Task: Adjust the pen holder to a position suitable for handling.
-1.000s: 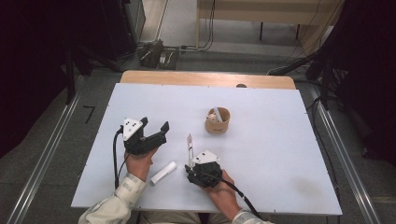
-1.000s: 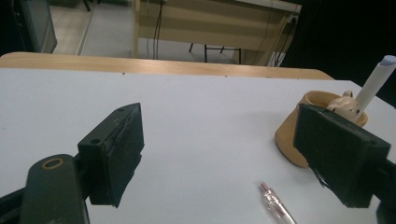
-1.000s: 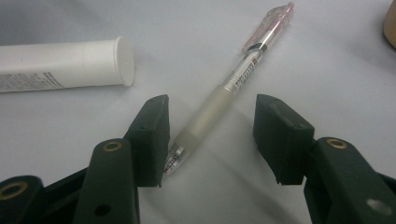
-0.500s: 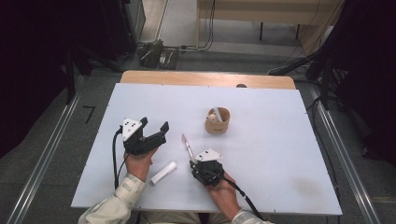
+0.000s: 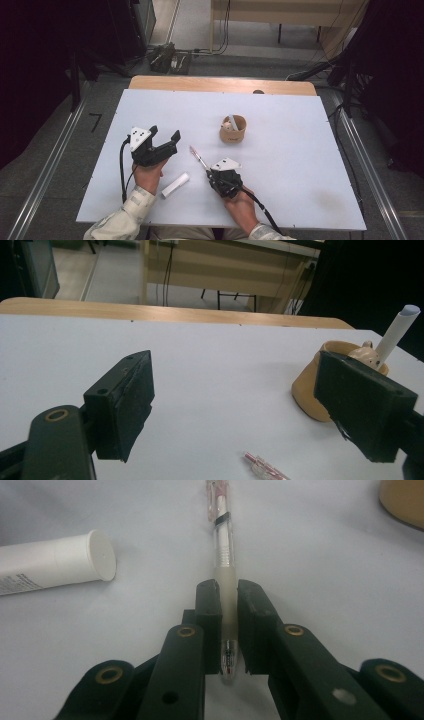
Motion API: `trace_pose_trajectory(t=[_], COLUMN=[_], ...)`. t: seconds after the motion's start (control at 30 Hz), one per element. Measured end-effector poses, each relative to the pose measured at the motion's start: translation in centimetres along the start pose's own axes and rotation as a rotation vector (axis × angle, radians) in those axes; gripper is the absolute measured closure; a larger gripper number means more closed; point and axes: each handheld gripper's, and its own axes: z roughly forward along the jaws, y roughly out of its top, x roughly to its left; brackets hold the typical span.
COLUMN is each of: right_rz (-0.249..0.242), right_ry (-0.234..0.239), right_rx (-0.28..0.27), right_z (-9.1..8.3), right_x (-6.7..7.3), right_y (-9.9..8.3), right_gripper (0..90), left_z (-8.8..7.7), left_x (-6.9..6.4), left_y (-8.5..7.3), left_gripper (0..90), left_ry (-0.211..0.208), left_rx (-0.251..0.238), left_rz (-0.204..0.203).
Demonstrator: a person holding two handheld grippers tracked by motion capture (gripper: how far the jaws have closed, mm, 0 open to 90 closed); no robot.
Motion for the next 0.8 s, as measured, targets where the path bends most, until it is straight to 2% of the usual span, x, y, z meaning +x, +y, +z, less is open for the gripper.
trace_pose_trajectory(t=[0.13, 0.33, 0.53, 0.8], right_rz=[0.011, 0.008, 0.006, -0.012], right_ry=[0.024, 0.016, 0.013, 0.012], right_rx=[0.011, 0.005, -0.010, -0.003], right_z=[-0.2, -0.8, -2.1, -4.4], right_x=[-0.5, -1.3, -2.1, -3.2], right_y=[0.1, 0.0, 0.2, 0.1], right_gripper=[78.4, 78.6, 78.6, 78.5], left_z=[0.0, 0.0, -0.2, -0.2], left_x=[0.0, -0.1, 0.0, 0.0], left_y=[0.0, 0.0, 0.0, 0.0], left_gripper=[17.5, 17.5, 17.5, 17.5], left_ry=[-0.001, -0.002, 0.000, -0.004], left_rx=[0.000, 0.000, -0.002, 0.000], left_rz=[0.000, -0.002, -0.002, 0.001])
